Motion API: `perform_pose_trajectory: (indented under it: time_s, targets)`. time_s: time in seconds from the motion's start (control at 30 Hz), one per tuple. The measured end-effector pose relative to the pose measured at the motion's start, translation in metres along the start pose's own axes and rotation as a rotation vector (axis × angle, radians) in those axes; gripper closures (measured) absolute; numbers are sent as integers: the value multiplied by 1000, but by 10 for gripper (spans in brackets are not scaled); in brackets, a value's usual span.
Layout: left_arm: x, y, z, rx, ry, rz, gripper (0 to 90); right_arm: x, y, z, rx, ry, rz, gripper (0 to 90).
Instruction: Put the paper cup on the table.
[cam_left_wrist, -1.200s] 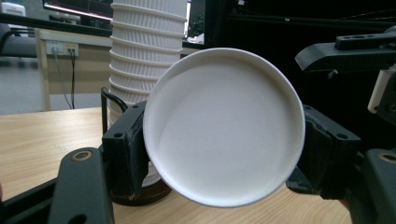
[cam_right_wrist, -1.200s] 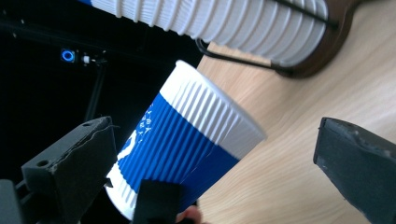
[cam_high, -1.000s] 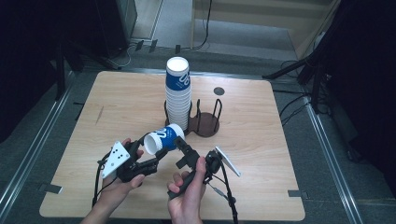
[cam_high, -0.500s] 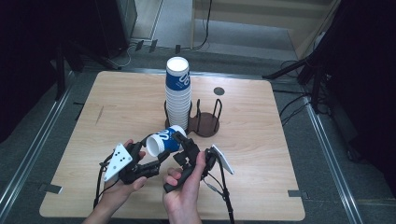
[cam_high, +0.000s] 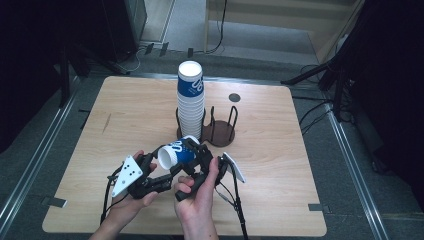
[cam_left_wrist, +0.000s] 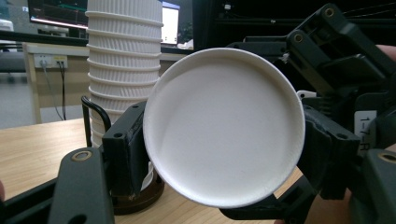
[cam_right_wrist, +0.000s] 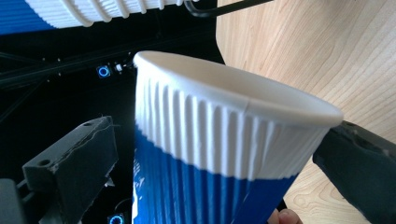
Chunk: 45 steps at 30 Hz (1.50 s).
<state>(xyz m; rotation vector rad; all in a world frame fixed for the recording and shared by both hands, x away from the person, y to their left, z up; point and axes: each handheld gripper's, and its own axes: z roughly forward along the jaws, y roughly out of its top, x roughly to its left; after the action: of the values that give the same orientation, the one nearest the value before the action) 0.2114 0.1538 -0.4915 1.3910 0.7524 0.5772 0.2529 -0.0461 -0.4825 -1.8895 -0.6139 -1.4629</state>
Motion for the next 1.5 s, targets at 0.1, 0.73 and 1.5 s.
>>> perform_pose_trajectory:
  time_s: [0.1, 0.73, 1.5]
  targets:
    - [-1, 0, 0, 0, -4, 1, 284, -2, 2, 2, 4, 12, 15, 3]
    - [-3, -3, 3, 14, -4, 19, 282, -11, 5, 3, 14, 62, 80, 182]
    - [-4, -1, -3, -33, -9, 66, 232, -10, 6, 2, 39, 131, 50, 226]
